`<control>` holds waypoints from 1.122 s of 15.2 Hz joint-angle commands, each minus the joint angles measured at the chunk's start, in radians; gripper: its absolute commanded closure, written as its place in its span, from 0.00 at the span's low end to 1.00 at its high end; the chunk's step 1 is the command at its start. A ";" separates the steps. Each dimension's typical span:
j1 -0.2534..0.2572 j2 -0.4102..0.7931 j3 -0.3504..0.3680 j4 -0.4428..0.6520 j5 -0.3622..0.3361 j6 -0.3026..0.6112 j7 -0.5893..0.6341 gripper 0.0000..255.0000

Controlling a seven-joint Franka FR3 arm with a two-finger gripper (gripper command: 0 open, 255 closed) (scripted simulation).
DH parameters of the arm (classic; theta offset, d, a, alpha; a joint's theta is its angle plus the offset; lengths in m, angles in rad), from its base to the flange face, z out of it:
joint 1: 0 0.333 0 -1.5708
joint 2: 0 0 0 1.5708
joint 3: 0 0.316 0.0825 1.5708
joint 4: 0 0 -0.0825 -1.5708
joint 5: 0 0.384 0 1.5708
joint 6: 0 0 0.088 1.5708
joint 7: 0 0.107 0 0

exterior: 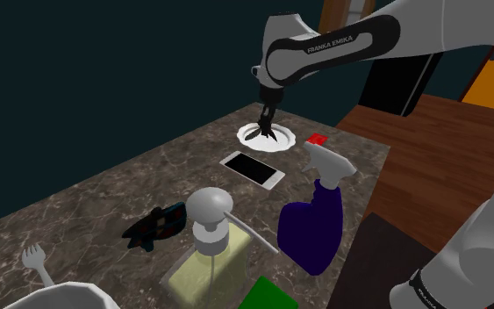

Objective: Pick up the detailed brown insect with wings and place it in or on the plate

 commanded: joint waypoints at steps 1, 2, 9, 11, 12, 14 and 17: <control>0.001 0.005 0.000 -0.003 0.000 0.001 0.001 1.00; 0.001 0.004 0.000 -0.004 0.000 0.001 0.001 0.00; 0.002 -0.015 0.002 0.039 0.005 -0.061 -0.002 0.00; 0.003 -0.029 0.004 0.083 0.009 -0.117 -0.005 0.00; 0.003 -0.029 0.004 0.083 0.009 -0.117 -0.005 0.00; 0.003 -0.029 0.004 0.082 0.009 -0.117 -0.005 0.00; 0.003 -0.029 0.004 0.083 0.009 -0.117 -0.005 0.00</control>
